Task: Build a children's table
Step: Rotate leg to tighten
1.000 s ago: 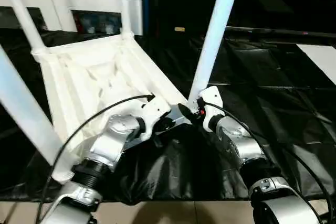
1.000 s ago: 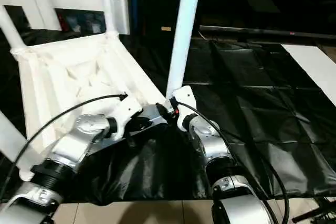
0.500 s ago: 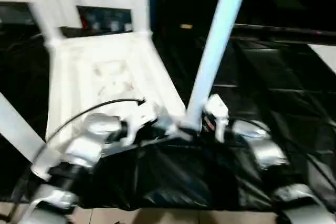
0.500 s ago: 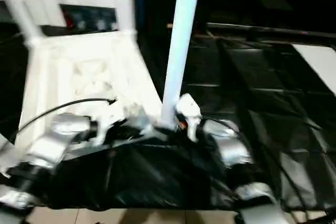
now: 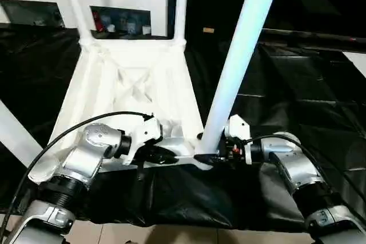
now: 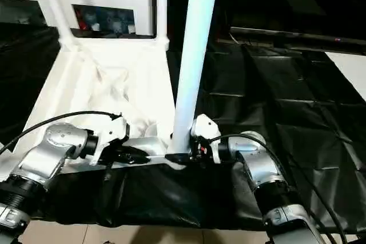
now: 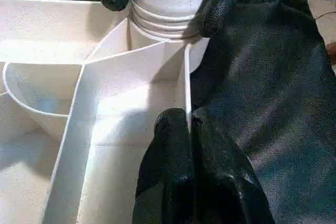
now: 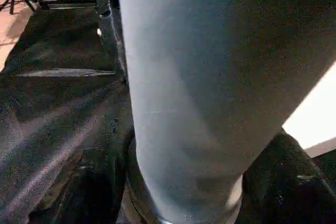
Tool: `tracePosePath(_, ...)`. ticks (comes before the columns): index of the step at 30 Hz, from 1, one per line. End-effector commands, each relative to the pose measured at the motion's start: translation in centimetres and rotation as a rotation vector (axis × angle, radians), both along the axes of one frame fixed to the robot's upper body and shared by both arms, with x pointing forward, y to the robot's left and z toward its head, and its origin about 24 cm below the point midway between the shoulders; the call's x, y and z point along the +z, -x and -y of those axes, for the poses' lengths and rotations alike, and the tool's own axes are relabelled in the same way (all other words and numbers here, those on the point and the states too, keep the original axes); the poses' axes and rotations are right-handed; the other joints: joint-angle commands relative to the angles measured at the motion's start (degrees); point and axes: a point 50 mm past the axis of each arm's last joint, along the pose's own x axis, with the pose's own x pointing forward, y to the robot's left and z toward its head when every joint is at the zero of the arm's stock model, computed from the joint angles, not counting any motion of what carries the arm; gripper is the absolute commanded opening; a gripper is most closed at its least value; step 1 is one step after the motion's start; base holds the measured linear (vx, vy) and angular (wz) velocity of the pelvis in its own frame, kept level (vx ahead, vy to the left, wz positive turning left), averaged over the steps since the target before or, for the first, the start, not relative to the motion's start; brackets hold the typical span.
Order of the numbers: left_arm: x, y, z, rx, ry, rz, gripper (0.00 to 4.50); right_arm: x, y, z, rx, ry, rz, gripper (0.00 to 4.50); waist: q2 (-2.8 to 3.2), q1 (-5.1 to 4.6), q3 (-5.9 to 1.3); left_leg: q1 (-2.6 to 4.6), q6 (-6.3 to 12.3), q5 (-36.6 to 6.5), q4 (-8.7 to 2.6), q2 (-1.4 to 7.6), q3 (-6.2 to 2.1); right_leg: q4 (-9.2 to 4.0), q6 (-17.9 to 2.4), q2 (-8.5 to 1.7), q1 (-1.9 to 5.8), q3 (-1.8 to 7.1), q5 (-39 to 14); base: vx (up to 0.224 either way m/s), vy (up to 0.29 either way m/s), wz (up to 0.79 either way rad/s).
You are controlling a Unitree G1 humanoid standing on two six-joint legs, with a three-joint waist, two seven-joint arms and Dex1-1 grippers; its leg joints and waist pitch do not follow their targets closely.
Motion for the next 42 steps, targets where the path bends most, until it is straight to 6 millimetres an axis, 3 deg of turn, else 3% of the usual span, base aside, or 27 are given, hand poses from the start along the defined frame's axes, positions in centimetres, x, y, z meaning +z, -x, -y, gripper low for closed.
tracePosePath(1, 0.3, -0.1, 1.5, -0.048, 0.029, 0.018, 0.0, -0.9, 1.4, -2.1, 0.147, 0.015, -0.06, 2.61, 0.3, -0.06, -2.74, 0.31, 3.25, -10.6, -3.42, 1.13, 0.27, -3.42, -14.3, -1.98, 2.81, 1.75, -3.1, 0.0, 0.0, 0.0)
tracePosePath(7, 0.1, -0.2, 1.6, -0.018, 0.023, 0.031, 0.0, -1.0, 1.7, -2.1, 0.141, 0.01, -0.067, 2.6, 0.29, 0.2, -2.75, 0.39, 3.02, -10.9, -3.39, 1.14, 0.29, -3.48, -14.1, -1.98, 2.79, 1.79, -3.8, 0.0, 0.0, 0.0)
tracePosePath(10, -0.3, -0.4, 1.9, 0.065, 0.011, 0.059, 0.0, -1.4, 1.3, -2.3, 0.039, -0.006, -0.038, 2.6, 0.37, 0.36, -2.62, 0.5, 2.75, -11.4, -3.46, 1.18, 0.33, -3.63, -13.9, -2.01, 2.65, 1.83, -4.4, 0.0, 0.0, 0.0)
tracePosePath(11, -0.3, -0.4, 1.9, 0.066, 0.011, 0.059, 0.0, -1.4, 1.3, -2.3, 0.038, -0.006, -0.038, 2.6, 0.33, 0.33, -2.41, 0.48, 2.26, -12.9, -3.66, 1.12, 0.29, -3.9, -13.4, -2.03, 2.64, 1.85, -6.9, 0.0, 0.0, 0.0)
tracePosePath(13, -0.7, -0.8, 3.0, 0.202, 0.012, 0.091, 0.0, -2.1, -0.4, -2.9, -0.234, -0.012, -0.022, 2.6, 0.3, 0.17, -2.1, 0.66, 0.88, -16.0, -4.0, 1.16, 0.2, -4.45, -12.1, -2.12, 2.32, 1.91, -13.0, 0.0, 0.0, 0.0)
tracePosePath(14, -0.7, -0.8, 3.0, 0.206, 0.013, 0.092, 0.0, -2.1, -0.5, -2.9, -0.243, -0.012, -0.022, 2.59, 0.44, 0.01, -1.89, 0.98, -0.56, -18.2, -4.22, 1.17, 0.02, -5.0, -10.9, -2.35, 1.98, 1.9, -18.4, 0.0, 0.0, 0.0)
tracePosePath(15, -0.7, -0.9, 3.4, 0.248, 0.014, 0.098, 0.0, -2.4, -0.9, -3.1, -0.325, -0.013, -0.025, 2.59, 0.37, -0.12, -2.03, 1.0, -1.23, -18.9, -4.19, 1.15, -0.15, -5.02, -10.2, -2.45, 2.06, 1.85, -20.5, -0.054, -0.007, -0.02)
tracePosePath(16, -0.9, -0.9, 4.1, 0.289, 0.022, 0.099, 0.0, -2.5, -1.4, -3.5, -0.417, -0.024, -0.03, 2.59, 0.15, -0.98, -1.94, 0.33, -2.01, -20.1, -4.62, 0.99, -0.64, -5.32, -7.7, -2.34, 2.28, 1.59, -24.9, -0.069, 0.004, -0.09)
tracePosePath(19, -1.0, -0.8, 5.0, 0.322, 0.034, 0.096, 0.0, -2.6, -1.8, -4.1, -0.498, -0.034, -0.048, 2.59, 0.16, -1.82, -1.91, 0.33, -1.57, -22.1, -4.54, 0.88, -0.89, -5.97, -6.2, -2.38, 1.88, 1.53, -28.1, -0.052, 0.009, -0.08)
tracePosePath(21, -1.4, -0.6, 6.8, 0.358, 0.044, 0.088, 0.0, -2.8, -2.3, -5.6, -0.587, -0.024, -0.052, 2.59, -0.04, -2.09, -1.91, 0.74, -1.03, -23.0, -4.26, 0.74, -0.73, -6.35, -5.8, -2.26, 1.3, 1.58, -29.3, 0.0, 0.0, 0.0)
tracePosePath(22, -1.4, -0.6, 6.8, 0.358, 0.044, 0.088, 0.0, -2.8, -2.3, -5.6, -0.587, -0.024, -0.052, 2.59, 0.04, -2.26, -1.9, 0.64, -0.91, -22.8, -4.24, 0.7, -0.77, -6.39, -5.9, -2.31, 1.23, 1.65, -29.1, 0.0, 0.0, 0.0)
tracePosePath(23, -1.6, -0.5, 8.1, 0.363, 0.047, 0.085, 0.0, -2.6, -2.5, -7.3, -0.601, -0.009, -0.039, 2.59, 0.02, -2.54, -1.81, 0.21, -0.85, -23.0, -4.39, 0.65, -0.91, -6.39, -5.4, -2.19, 1.4, 1.41, -30.0, 0.0, 0.0, 0.0)
tracePosePath(25, -1.7, -0.5, 8.4, 0.368, 0.045, 0.085, 0.0, -2.6, -2.5, -7.7, -0.606, -0.006, -0.034, 2.59, 0.04, -2.72, -1.89, 0.44, -1.04, -23.9, -4.28, 0.6, -0.94, -6.6, -4.7, -2.22, 1.12, 1.35, -31.1, 0.0, 0.0, 0.0)
tracePosePath(26, -1.5, -0.7, 8.5, 0.384, 0.043, 0.098, 0.0, -2.5, -2.6, -8.1, -0.601, -0.008, -0.015, 2.59, -0.36, -2.67, -1.86, 0.54, -0.61, -24.4, -4.21, 0.56, -0.87, -6.85, -4.3, -2.16, 0.99, 1.33, -31.5, 0.0, 0.0, 0.0)
tracePosePath(27, -1.5, -0.9, 8.6, 0.391, 0.042, 0.105, 0.0, -2.4, -2.6, -8.2, -0.596, -0.017, -0.014, 2.94, -0.12, -2.6, -1.88, 0.64, -0.39, -24.5, -4.18, 0.59, -0.86, -6.8, -4.4, -2.23, 0.78, 1.44, -31.2, 0.0, 0.0, 0.0)
tracePosePath(30, -1.3, -1.0, 8.3, 0.377, 0.032, 0.133, 0.0, -2.1, -2.6, -8.1, -0.565, -0.071, -0.061, 3.32, -0.05, -2.52, -2.01, 0.47, 0.05, -24.1, -4.28, 0.62, -0.8, -6.64, -4.8, -2.12, 0.94, 1.5, -28.6, 0.0, 0.0, 0.0)
tracePosePath(35, -1.0, -0.5, 7.3, 0.296, 0.058, 0.144, 0.0, -2.1, -2.6, -6.6, -0.5, -0.02, 0.009, 3.68, -0.01, -2.38, -2.16, 0.14, 0.56, -22.3, -4.4, 0.77, -0.63, -6.16, -6.7, -2.1, 1.32, 1.6, -23.3, 0.0, 0.0, 0.0)
tracePosePath(39, -0.7, -0.2, 5.7, 0.194, 0.061, 0.122, 0.0, -1.9, -1.8, -4.6, -0.317, -0.013, 0.041, 3.68, 0.01, -1.92, -2.27, 0.18, 1.84, -20.8, -4.16, 0.83, -0.33, -6.02, -7.8, -2.13, 1.54, 1.73, -20.7, 0.0, 0.0, 0.0)
tracePosePath(42, -0.5, 0.0, 4.7, 0.125, 0.069, 0.106, 0.0, -1.8, -1.2, -3.3, -0.215, 0.0, 0.024, 3.68, -0.05, -1.74, -2.51, -0.07, 3.11, -15.9, -4.0, 0.9, 0.01, -5.04, -10.6, -1.9, 2.1, 1.85, -12.6, 0.022, -0.008, 0.03)
